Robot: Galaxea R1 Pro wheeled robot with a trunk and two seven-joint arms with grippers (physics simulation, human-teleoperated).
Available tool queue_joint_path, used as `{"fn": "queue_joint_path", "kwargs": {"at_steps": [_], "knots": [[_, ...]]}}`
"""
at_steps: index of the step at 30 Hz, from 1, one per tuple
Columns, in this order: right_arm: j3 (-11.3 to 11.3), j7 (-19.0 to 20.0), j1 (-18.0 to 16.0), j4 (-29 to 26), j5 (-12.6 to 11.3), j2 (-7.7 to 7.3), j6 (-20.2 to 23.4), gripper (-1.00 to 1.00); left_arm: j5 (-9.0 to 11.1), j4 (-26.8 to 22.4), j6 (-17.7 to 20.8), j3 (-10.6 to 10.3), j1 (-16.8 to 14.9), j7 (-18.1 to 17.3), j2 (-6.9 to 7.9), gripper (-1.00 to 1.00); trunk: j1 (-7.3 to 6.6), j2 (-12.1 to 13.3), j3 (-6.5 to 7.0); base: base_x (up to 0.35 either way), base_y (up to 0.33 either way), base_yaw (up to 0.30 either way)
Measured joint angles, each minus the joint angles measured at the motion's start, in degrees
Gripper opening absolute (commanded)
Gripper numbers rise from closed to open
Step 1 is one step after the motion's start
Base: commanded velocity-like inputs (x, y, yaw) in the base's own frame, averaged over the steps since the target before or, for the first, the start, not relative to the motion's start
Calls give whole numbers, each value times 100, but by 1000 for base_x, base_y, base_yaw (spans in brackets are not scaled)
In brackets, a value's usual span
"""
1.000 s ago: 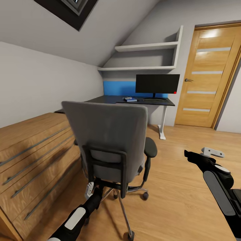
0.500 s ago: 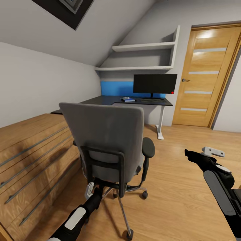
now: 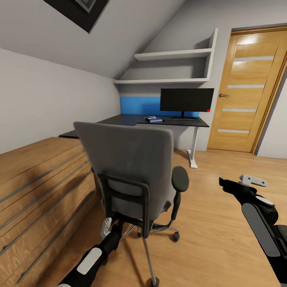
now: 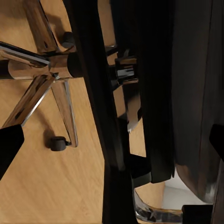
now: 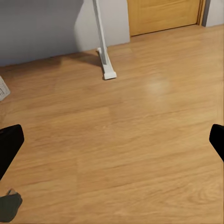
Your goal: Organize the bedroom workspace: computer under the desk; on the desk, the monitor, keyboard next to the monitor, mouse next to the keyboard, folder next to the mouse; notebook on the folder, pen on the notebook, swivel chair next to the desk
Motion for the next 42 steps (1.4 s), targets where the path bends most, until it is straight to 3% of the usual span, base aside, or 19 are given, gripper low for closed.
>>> {"fn": "queue_joint_path", "kwargs": {"at_steps": [10,14,20,34,42], "knots": [[-15,-1,-2,-1,1,-6,6,100,-15,2,-7,-6,3,7,-3,100,0,0,0,315,-58,0],[-17,-1,-2,-2,1,-5,7,100,-195,14,-13,-10,6,38,-5,100,1,0,-2,278,-228,0],[-12,-1,-2,-2,1,-7,7,100,-267,15,-15,-2,6,50,-3,100,1,0,-1,259,-252,0],[-23,-1,-2,-2,1,-13,8,100,-264,14,-197,-5,6,33,3,100,1,0,-1,246,-256,0],[-30,1,-1,-1,1,-9,6,100,-265,46,-230,-5,13,22,4,100,0,0,-1,319,-76,0]]}}
